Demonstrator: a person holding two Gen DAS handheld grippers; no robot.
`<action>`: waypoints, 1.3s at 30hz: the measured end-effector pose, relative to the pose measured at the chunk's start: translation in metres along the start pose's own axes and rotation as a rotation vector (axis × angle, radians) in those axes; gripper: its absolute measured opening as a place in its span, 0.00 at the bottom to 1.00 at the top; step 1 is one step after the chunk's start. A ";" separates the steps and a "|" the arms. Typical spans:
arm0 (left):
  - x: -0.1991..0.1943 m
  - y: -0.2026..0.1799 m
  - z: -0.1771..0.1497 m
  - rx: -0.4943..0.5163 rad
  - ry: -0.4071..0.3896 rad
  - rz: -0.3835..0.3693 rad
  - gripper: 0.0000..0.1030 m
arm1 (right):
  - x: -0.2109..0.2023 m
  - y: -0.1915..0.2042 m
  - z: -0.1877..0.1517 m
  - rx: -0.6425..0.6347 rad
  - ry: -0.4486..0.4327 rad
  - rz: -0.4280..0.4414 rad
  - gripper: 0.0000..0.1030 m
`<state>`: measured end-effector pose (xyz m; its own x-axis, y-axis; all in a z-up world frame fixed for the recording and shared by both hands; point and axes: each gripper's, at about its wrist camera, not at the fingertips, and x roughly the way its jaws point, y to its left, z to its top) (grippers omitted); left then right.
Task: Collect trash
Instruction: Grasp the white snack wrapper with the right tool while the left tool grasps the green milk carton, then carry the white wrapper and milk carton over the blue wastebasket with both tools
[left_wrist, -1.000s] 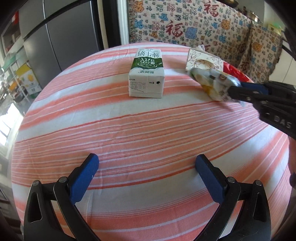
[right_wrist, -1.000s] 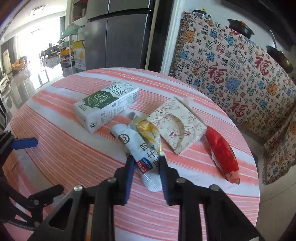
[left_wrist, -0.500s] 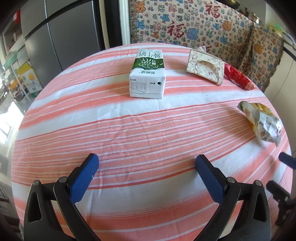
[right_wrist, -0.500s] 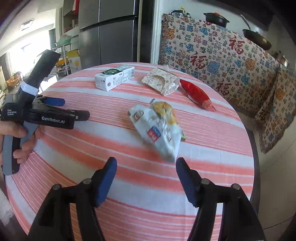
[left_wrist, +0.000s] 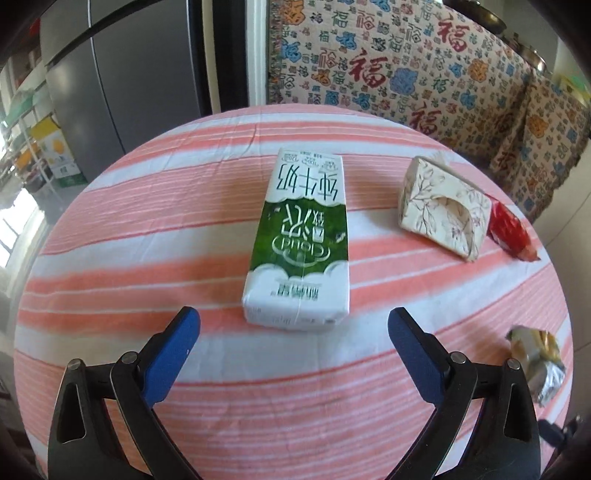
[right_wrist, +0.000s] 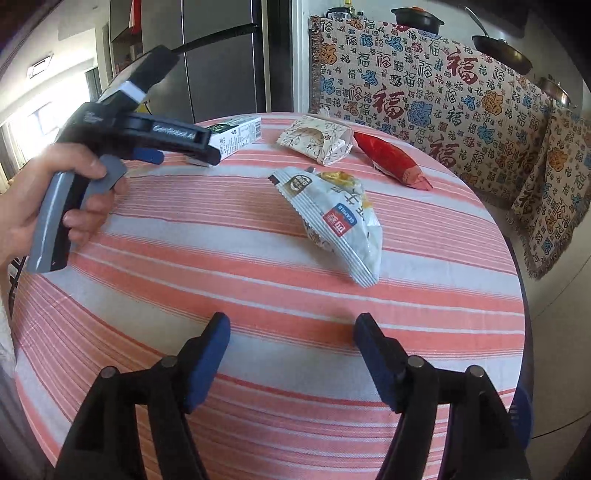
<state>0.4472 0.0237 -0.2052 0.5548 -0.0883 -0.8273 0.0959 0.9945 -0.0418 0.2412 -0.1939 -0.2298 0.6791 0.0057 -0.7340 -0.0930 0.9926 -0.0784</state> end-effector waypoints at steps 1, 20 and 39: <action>0.005 -0.003 0.003 0.012 0.001 0.002 0.83 | 0.000 0.000 0.000 0.000 -0.001 0.002 0.70; -0.097 -0.009 -0.137 0.032 -0.015 -0.046 0.55 | -0.002 -0.027 0.037 -0.040 -0.032 0.051 0.70; -0.077 -0.016 -0.094 0.072 -0.018 -0.044 0.74 | -0.006 -0.039 0.044 0.037 0.043 0.130 0.63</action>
<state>0.3253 0.0202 -0.1931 0.5634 -0.1335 -0.8153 0.1790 0.9831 -0.0373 0.2732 -0.2277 -0.1928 0.6313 0.1306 -0.7645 -0.1514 0.9875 0.0437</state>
